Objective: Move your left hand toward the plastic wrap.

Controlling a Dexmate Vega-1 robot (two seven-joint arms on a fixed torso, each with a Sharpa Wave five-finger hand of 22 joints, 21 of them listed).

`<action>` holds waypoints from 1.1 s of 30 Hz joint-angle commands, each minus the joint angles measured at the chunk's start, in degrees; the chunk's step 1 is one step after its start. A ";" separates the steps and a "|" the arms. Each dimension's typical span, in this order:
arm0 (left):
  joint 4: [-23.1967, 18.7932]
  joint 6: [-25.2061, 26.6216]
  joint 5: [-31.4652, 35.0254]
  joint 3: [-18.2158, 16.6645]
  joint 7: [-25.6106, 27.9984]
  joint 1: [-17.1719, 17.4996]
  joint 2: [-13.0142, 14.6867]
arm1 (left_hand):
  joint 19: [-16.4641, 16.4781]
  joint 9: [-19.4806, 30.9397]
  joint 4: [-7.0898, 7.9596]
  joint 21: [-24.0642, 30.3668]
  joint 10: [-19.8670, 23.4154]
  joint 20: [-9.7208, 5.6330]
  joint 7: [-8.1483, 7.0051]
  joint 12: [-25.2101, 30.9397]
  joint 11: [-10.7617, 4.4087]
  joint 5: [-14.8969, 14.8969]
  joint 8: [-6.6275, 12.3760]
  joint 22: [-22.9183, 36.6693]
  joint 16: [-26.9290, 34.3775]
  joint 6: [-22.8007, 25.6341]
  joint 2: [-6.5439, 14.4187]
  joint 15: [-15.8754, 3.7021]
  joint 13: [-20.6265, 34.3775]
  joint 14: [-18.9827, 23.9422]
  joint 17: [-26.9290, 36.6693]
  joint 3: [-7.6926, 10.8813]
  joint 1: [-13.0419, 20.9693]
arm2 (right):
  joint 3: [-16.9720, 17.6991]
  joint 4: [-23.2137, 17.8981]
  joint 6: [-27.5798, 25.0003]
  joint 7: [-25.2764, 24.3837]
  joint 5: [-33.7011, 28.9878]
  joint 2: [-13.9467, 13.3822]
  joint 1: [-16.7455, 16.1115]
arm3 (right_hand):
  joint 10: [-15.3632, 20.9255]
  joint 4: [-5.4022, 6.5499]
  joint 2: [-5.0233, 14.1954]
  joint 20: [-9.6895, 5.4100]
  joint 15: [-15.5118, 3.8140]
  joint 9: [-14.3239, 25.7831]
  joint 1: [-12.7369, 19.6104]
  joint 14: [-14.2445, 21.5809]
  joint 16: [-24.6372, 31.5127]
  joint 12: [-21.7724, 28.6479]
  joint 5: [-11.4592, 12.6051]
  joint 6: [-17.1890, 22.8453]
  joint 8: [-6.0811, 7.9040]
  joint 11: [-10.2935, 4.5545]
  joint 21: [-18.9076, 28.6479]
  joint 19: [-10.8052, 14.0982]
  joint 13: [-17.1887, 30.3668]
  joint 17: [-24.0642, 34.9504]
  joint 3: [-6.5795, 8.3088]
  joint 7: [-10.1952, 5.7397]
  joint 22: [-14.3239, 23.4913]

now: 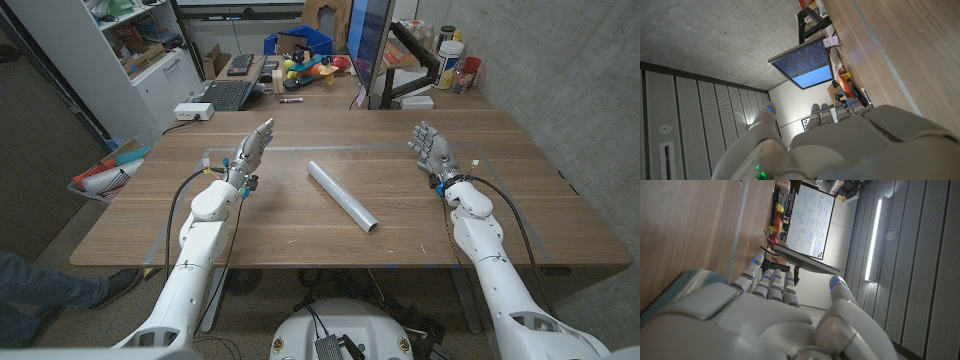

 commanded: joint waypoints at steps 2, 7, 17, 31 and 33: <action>-1.29 -0.57 0.42 0.64 -0.73 0.84 0.18 | -0.99 0.31 -0.40 -0.10 -0.13 0.33 -0.07 0.39 -0.08 0.22 0.27 0.08 0.20 0.32 -0.06 -0.12 0.14 -0.39 0.17 0.17 0.74 | -0.17 1.03 0.62 0.25 0.09 0.26 0.65 | 0.45 -0.12 0.42 -0.06 0.20 0.18 -0.15 0.51 0.39 -0.25 0.26 0.52 0.33 -0.12 -0.20 0.39 0.13 0.02 -0.30 -0.07 0.23; -2.22 -1.17 0.71 0.88 -0.79 1.32 0.21 | -0.96 0.31 -0.50 -0.21 -0.12 0.38 -0.09 0.40 -0.08 0.21 0.26 0.08 0.20 0.31 -0.04 -0.13 0.15 -0.38 0.17 0.18 0.81 | -0.23 1.22 0.70 0.40 0.09 0.25 0.82 | 0.43 -0.12 0.44 -0.09 0.19 0.17 -0.17 0.49 0.38 -0.30 0.26 0.49 0.32 -0.02 -0.34 0.42 0.13 -0.05 -0.37 -0.06 0.23; -3.48 -1.93 -0.15 0.99 -1.86 2.15 0.03 | -0.93 0.32 -0.71 -0.43 0.01 0.46 -0.11 0.46 -0.18 0.21 0.27 0.09 0.19 0.37 0.00 -0.10 0.15 -0.37 0.17 0.21 0.97 | -0.07 1.15 0.67 0.50 0.13 0.07 1.04 | 0.52 -0.13 0.52 -0.08 0.20 0.17 -0.17 0.49 0.39 -0.36 0.26 0.43 0.29 -0.09 -0.70 0.50 0.13 -0.24 -0.54 -0.12 0.24; -4.95 -2.47 0.36 1.52 -2.23 2.75 0.19 | -0.90 0.33 -0.98 -0.70 0.13 0.57 -0.09 0.51 -0.07 0.21 0.33 0.10 0.21 0.57 0.04 -0.13 0.16 -0.30 0.17 0.25 1.17 | 0.40 1.57 1.40 0.60 0.55 0.09 1.17 | 0.54 -0.14 0.63 -0.12 0.21 0.16 -0.17 0.51 0.41 -0.46 0.27 0.46 0.30 -0.07 -1.14 0.65 0.14 -0.48 -0.75 -0.09 0.25; -5.21 -2.58 0.65 1.65 -2.19 2.83 0.27 | -0.93 0.33 -1.06 -0.79 0.14 0.65 -0.12 0.51 -0.29 0.21 0.33 0.11 0.21 0.59 0.07 -0.12 0.16 -0.29 0.17 0.28 1.24 | 0.49 1.56 1.46 0.61 0.67 0.10 1.13 | 0.54 -0.14 0.64 -0.17 0.20 0.16 -0.17 0.50 0.41 -0.48 0.27 0.46 0.30 -0.04 -1.17 0.69 0.14 -0.50 -0.77 -0.10 0.25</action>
